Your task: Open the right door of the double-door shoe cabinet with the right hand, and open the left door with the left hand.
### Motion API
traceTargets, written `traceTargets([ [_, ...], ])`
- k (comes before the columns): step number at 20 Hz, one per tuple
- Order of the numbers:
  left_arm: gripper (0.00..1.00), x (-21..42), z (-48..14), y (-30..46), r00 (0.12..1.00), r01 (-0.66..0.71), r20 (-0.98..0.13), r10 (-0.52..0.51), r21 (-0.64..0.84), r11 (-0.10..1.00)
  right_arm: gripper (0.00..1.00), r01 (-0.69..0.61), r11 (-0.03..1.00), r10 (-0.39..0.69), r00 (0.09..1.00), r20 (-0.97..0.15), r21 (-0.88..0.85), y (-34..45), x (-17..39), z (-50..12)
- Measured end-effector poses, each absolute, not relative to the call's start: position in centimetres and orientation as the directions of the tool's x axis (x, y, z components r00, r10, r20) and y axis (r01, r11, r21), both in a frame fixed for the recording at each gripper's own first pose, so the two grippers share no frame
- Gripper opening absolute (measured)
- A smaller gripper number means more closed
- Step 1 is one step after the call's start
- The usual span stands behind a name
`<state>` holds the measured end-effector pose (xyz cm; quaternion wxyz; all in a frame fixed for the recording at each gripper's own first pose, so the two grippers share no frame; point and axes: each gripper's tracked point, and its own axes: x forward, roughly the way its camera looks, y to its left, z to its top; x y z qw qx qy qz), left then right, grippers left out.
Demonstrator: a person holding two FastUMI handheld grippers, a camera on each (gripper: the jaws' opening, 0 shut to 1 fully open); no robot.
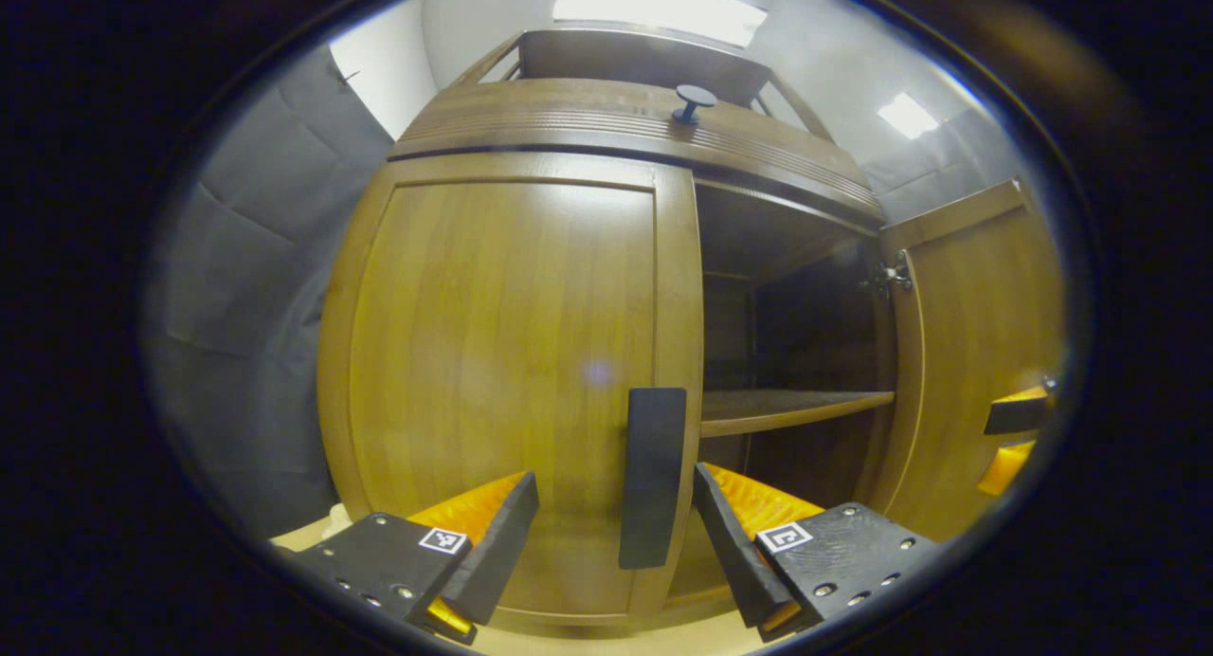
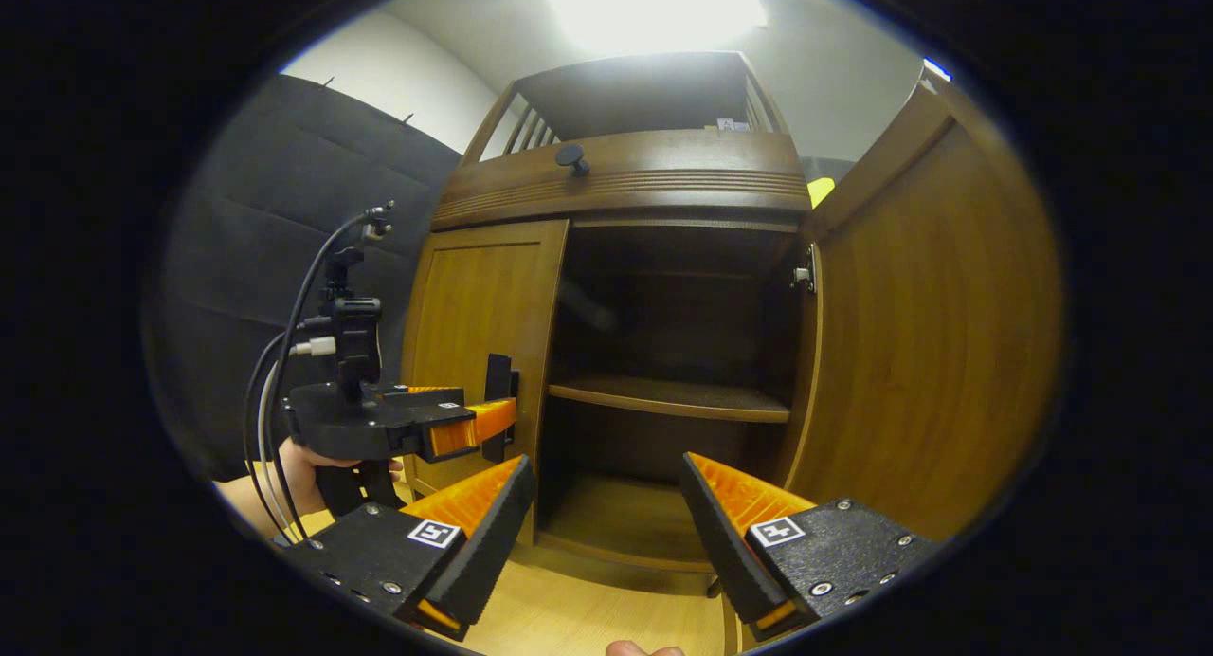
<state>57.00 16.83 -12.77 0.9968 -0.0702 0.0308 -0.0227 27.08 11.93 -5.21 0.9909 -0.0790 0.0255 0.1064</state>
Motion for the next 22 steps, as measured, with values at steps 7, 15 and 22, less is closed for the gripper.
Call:
traceTargets([
  [7, 0.73, 58.2, -12.9, 15.7, 0.996, 0.062, -0.066, -0.067, -0.087, 0.994, 0.95, -0.224, 0.972, 0.220, 0.973, -0.070, -0.069, 13.0, 26.9, -5.7],
  [15, 0.23, 58.4, -13.4, 15.7, 0.995, 0.025, -0.093, -0.032, -0.075, 0.997, 0.95, -0.262, 0.963, 0.255, 0.962, -0.102, -0.065, 13.4, 26.4, -6.6],
  [22, 0.19, 57.8, -13.0, 15.5, 0.992, 0.028, -0.121, -0.040, -0.101, 0.995, 0.95, -0.254, 0.966, 0.249, 0.964, -0.095, -0.049, 13.1, 25.9, -6.4],
])
